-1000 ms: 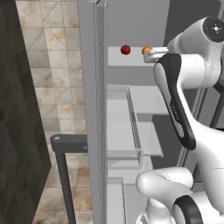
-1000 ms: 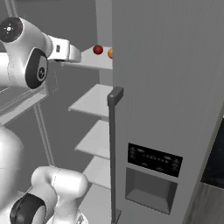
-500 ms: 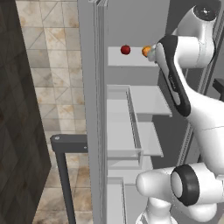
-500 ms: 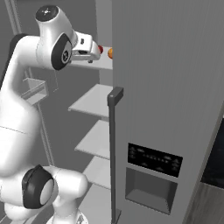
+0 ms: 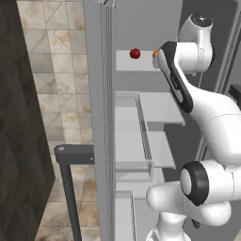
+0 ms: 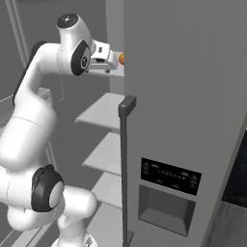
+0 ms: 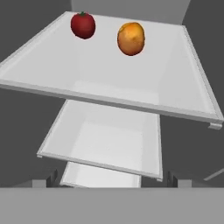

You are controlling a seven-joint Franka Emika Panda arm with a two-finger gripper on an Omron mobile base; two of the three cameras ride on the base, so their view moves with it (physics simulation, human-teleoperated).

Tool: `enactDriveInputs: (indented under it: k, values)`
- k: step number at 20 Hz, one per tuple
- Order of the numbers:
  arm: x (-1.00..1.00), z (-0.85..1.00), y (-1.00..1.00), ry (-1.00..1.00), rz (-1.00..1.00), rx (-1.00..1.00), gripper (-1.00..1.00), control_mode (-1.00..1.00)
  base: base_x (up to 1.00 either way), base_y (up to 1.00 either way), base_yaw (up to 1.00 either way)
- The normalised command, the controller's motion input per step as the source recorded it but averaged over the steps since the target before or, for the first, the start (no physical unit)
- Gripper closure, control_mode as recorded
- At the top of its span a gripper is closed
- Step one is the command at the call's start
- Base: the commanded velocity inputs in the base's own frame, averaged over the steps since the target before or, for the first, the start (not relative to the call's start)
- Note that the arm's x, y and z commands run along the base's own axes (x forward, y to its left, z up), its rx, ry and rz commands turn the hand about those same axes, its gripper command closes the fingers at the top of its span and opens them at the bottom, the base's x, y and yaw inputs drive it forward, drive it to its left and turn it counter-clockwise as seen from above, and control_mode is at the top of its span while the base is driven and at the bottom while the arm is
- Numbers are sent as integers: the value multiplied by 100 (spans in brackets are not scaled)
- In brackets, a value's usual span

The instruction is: Pick up the tangerine and peach from the fridge and place one fruit on each plate on the dining counter.

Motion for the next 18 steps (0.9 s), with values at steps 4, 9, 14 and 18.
enactDriveInputs:
  k: [4,9,14,18]
  values:
    - [36,0,-15,0,-3,0,-100,-100,0,0,0]
    - [51,0,-13,0,0,0,-100,-100,0,0,0]
    - [54,9,-15,-1,0,0,-100,-100,0,0,0]
    - [47,1,-16,0,0,0,-100,-100,0,0,0]
